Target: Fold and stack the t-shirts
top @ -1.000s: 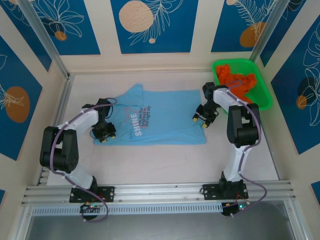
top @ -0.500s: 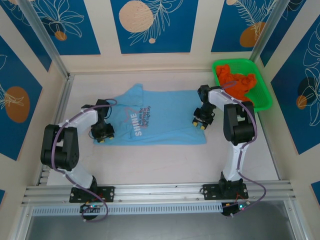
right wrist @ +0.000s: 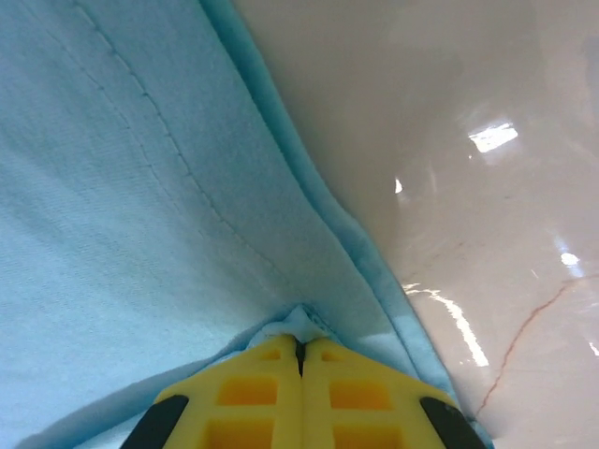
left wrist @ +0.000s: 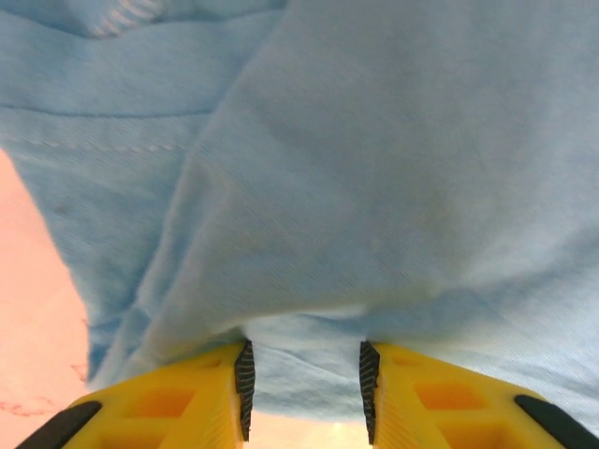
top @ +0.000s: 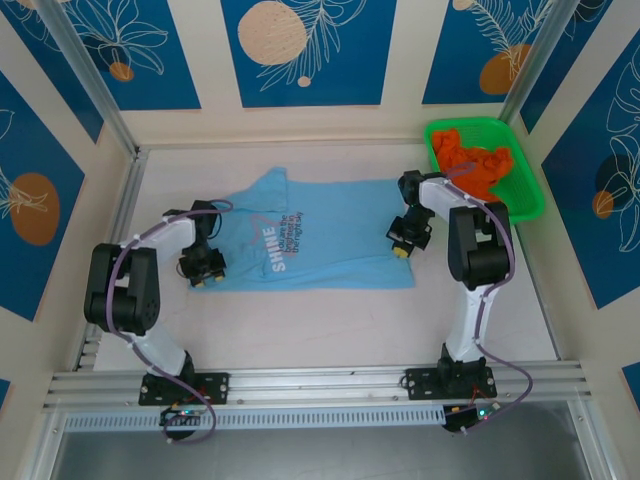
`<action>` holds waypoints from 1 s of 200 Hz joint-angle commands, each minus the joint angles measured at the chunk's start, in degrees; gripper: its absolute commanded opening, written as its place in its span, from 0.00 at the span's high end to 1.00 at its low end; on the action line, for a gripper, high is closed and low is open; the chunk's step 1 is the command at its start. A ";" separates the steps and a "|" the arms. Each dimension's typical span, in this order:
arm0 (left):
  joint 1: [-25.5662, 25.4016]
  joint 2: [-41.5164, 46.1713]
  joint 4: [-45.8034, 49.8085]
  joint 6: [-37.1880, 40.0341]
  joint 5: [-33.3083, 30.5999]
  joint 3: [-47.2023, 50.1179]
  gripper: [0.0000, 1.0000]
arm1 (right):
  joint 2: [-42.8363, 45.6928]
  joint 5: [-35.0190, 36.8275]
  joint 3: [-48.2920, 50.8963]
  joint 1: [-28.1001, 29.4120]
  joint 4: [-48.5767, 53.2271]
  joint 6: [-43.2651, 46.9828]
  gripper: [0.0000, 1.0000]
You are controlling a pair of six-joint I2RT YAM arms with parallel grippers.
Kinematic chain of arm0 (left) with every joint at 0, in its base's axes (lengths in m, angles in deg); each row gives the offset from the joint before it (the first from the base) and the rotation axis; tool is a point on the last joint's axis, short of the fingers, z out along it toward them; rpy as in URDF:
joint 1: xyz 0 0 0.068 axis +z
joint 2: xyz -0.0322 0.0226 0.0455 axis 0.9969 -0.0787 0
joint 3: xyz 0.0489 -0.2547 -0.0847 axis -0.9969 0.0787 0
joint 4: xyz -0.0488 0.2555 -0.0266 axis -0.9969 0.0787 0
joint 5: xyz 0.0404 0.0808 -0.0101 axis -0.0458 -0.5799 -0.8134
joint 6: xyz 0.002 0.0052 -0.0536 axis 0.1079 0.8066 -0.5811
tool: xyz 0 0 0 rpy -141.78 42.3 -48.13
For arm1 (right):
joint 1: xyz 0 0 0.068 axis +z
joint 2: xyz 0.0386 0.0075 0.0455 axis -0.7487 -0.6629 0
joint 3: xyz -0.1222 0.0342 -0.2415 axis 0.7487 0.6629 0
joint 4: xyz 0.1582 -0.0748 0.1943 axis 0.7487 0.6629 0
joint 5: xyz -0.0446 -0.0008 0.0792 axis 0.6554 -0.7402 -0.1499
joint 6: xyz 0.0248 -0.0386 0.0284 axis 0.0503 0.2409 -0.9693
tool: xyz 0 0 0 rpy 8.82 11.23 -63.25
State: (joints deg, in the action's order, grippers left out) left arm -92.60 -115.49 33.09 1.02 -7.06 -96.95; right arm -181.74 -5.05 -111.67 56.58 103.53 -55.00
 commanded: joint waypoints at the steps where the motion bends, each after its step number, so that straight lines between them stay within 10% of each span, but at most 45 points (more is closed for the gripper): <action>1: 0.89 -1.21 1.26 -0.77 -2.18 0.59 0.64 | 4.30 2.02 1.91 -1.36 2.21 0.22 1.00; 22: 1.09 -2.12 1.35 -1.02 -2.65 0.75 0.63 | 6.57 1.60 3.49 -2.28 1.91 0.45 1.00; 72: 1.23 -2.99 0.73 -1.15 -2.06 0.89 0.62 | 7.18 -0.46 5.37 -3.96 0.83 0.06 0.66; 200: 1.24 -1.95 0.73 -0.24 0.03 -0.82 0.58 | 1.11 -3.09 -1.54 -1.99 0.52 0.85 0.53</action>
State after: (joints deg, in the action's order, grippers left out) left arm -92.10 -117.07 33.15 0.89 -7.91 -96.97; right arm -178.11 -6.89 -110.94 53.52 102.70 -54.33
